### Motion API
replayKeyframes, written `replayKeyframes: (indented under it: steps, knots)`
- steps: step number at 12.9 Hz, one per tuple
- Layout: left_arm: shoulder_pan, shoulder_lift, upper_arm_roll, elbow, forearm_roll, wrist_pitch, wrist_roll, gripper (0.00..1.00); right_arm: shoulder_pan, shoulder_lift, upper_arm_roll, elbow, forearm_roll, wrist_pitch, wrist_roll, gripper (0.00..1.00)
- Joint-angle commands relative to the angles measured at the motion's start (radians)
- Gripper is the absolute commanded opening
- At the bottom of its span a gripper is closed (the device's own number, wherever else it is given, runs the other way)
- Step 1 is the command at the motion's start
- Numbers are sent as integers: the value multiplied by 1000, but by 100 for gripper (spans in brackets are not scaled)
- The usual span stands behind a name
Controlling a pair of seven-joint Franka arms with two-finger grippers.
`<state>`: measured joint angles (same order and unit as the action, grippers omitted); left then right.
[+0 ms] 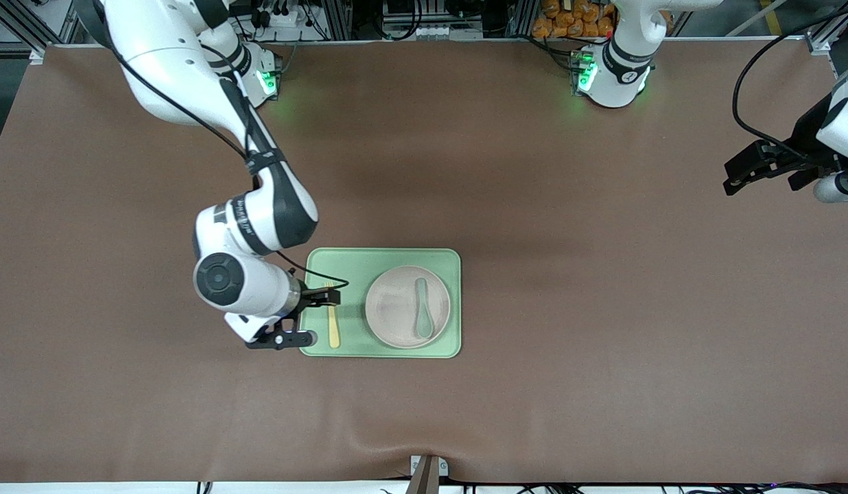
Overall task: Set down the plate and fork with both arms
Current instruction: 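Open the right gripper and withdraw it from the tray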
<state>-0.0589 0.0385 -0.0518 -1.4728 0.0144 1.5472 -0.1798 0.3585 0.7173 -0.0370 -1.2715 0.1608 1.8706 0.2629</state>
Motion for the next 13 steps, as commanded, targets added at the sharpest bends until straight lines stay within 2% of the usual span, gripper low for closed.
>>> replayKeyframes:
  steps: [1, 7, 9, 11, 13]
  knots:
    - [54, -55, -74, -60, -1, -2, 17, 100, -71, -62, 12, 20, 17, -77, -1, 100]
    - [60, -117, -86, -127, -1, -2, 17, 100, -177, -212, 9, 11, -4, -162, 1, 100]
    - [70, -134, -94, -147, -2, -2, 19, 100, -197, -269, 8, 11, -12, -235, 2, 100]
    - [68, -138, -94, -149, -2, -2, 17, 100, -204, -329, 8, 9, -81, -283, 13, 100]
    - [65, -140, -105, -152, -2, -2, 17, 100, -207, -390, 9, -8, -96, -309, 16, 100]
